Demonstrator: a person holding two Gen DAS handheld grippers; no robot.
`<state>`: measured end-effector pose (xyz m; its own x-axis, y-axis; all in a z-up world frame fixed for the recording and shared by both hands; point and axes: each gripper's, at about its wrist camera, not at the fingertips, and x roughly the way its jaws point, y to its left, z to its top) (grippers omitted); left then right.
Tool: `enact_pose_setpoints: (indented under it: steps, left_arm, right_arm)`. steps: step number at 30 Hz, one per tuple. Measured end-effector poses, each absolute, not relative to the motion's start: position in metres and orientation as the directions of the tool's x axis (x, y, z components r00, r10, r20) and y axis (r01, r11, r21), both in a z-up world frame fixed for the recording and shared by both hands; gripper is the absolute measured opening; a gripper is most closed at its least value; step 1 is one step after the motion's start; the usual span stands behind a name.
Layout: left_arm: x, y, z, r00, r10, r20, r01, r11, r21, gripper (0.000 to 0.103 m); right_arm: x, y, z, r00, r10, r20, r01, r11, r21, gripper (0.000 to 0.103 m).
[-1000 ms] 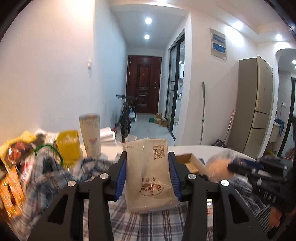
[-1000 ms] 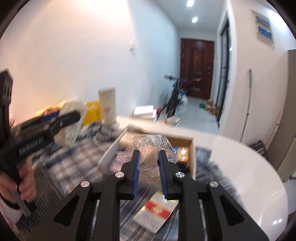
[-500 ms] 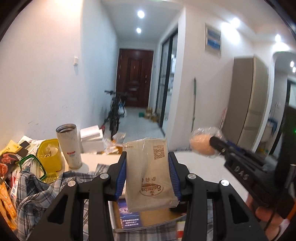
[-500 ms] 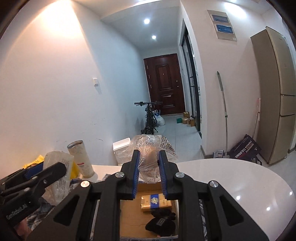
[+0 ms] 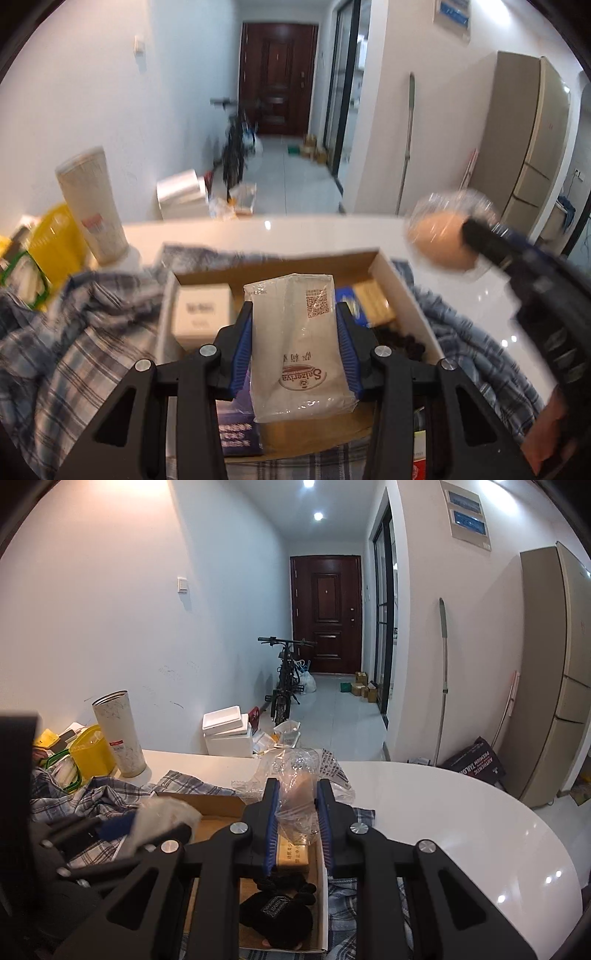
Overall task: Organize objects
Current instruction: 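Lower the white packet into the box and open the left gripper while the right gripper holds the bun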
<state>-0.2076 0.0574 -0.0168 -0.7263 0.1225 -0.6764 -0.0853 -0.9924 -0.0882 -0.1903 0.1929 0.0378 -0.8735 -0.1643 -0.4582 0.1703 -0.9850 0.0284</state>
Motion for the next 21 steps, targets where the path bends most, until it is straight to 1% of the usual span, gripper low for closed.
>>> enact_pose_setpoints:
  steps: [6, 12, 16, 19, 21]
  left_arm:
    - [-0.219, 0.062, -0.049, -0.655, 0.14, -0.742, -0.1, -0.99, -0.098, 0.044]
    - [-0.219, 0.062, -0.055, -0.656, 0.133, -0.743, -0.116, -0.99, -0.075, 0.044]
    - [-0.221, 0.062, -0.056, -0.64, 0.117, -0.759, -0.115, -0.992, -0.056, 0.044]
    - [-0.225, 0.058, -0.063, -0.613, 0.124, -0.781, -0.112, -0.991, -0.069, 0.044]
    - [-0.227, 0.054, -0.067, -0.594, 0.14, -0.792, -0.106, -0.99, -0.095, 0.047]
  right_arm:
    - [-0.189, 0.203, 0.042, -0.887, -0.136, -0.44, 0.135, -0.99, 0.033, 0.019]
    - [-0.189, 0.2, 0.041, -0.887, -0.133, -0.443, 0.134, -0.991, 0.03, 0.019]
    - [-0.19, 0.201, 0.04, -0.882, -0.145, -0.449, 0.139, -0.989, 0.047, 0.019]
    - [-0.19, 0.203, 0.04, -0.883, -0.141, -0.447, 0.133, -0.99, 0.048, 0.019]
    - [-0.19, 0.203, 0.041, -0.884, -0.14, -0.446, 0.133, -0.99, 0.047, 0.019]
